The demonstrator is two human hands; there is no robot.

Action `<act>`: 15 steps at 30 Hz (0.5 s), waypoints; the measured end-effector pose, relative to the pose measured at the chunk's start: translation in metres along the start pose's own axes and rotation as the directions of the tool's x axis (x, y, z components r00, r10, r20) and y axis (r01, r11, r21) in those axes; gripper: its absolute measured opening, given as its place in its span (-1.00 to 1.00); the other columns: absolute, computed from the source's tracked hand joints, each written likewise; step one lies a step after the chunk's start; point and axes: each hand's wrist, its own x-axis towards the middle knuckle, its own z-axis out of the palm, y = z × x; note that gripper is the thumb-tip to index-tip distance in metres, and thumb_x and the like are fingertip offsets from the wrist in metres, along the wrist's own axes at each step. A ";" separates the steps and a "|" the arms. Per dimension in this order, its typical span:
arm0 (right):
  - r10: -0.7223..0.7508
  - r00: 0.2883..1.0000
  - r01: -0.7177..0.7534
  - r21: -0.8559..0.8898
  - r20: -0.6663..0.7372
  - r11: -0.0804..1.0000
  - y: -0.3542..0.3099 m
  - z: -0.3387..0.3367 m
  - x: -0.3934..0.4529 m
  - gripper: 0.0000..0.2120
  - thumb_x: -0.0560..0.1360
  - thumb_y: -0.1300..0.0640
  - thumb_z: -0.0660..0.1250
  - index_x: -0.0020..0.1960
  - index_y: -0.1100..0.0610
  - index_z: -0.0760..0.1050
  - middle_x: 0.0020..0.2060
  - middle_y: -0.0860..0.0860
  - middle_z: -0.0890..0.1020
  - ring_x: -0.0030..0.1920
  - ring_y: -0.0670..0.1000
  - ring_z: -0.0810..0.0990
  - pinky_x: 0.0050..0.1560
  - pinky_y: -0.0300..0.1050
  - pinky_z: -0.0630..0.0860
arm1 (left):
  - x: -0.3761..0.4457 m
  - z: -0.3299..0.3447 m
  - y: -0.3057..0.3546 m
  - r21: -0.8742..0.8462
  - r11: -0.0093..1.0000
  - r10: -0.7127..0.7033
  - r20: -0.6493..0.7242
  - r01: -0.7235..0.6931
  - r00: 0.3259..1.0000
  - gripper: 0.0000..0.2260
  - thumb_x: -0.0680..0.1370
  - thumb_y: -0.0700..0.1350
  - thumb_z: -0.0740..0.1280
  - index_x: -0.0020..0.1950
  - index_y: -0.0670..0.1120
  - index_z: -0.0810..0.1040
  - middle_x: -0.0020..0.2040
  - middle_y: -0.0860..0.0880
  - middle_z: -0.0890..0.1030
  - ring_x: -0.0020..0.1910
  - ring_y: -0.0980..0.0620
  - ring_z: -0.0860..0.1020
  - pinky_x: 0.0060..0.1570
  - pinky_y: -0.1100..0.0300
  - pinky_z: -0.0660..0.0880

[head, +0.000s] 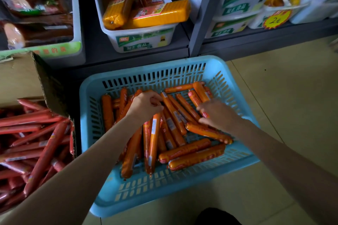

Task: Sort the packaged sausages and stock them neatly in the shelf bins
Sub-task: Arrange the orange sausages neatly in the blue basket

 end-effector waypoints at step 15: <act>0.351 0.876 -0.187 0.439 -0.331 0.879 0.017 -0.043 0.037 -0.71 0.50 0.09 0.36 0.15 0.22 0.54 0.04 0.19 0.60 0.04 0.17 0.55 -0.05 -0.11 0.38 | -0.008 -0.002 0.004 -0.050 0.987 -0.153 -0.054 0.151 0.987 -0.84 0.48 -0.09 0.41 0.00 -0.14 0.63 -0.07 -0.07 0.63 -0.11 0.01 0.60 -0.04 0.12 0.59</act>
